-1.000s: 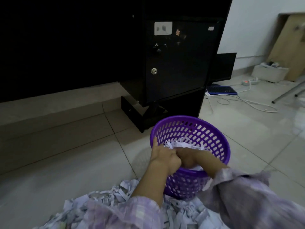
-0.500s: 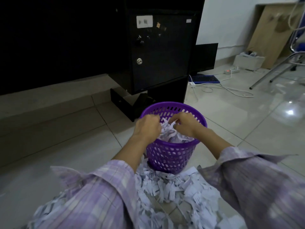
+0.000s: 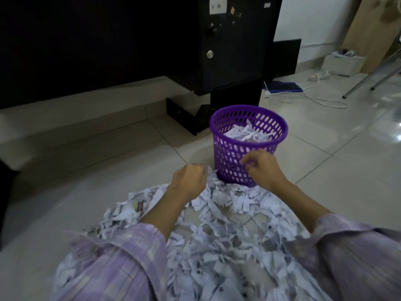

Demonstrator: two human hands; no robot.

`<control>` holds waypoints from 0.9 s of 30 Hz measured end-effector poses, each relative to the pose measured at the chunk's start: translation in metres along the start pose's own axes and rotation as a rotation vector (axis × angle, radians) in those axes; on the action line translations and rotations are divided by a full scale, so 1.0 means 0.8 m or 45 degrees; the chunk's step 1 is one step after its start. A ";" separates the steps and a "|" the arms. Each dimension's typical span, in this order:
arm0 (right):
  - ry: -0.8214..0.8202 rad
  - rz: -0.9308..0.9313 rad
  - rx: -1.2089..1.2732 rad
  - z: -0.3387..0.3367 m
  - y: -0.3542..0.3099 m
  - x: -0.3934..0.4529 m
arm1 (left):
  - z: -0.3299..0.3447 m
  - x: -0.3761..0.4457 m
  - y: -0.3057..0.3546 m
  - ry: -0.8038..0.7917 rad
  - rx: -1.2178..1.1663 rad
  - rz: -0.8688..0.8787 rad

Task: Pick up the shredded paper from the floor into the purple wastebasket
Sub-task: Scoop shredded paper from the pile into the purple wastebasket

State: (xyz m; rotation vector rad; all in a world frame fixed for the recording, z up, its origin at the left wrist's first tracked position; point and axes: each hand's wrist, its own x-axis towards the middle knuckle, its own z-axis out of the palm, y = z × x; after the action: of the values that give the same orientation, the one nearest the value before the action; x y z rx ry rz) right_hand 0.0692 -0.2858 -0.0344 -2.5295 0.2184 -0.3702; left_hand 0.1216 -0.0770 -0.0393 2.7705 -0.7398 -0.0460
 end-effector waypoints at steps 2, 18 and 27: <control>-0.139 0.039 -0.035 0.026 0.005 -0.027 | 0.023 -0.032 -0.013 -0.062 -0.035 -0.033; -1.206 0.193 -0.452 0.189 0.010 -0.192 | 0.151 -0.199 -0.112 -0.601 -0.072 -0.223; -0.845 0.166 -0.335 0.203 0.000 -0.215 | 0.155 -0.227 -0.110 -0.853 -0.102 -0.105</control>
State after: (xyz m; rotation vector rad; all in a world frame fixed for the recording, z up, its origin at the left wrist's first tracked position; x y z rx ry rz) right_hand -0.0441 -0.1621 -0.2018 -2.7138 0.1755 0.5822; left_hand -0.0056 0.0546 -0.1895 2.6952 -0.7361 -1.0306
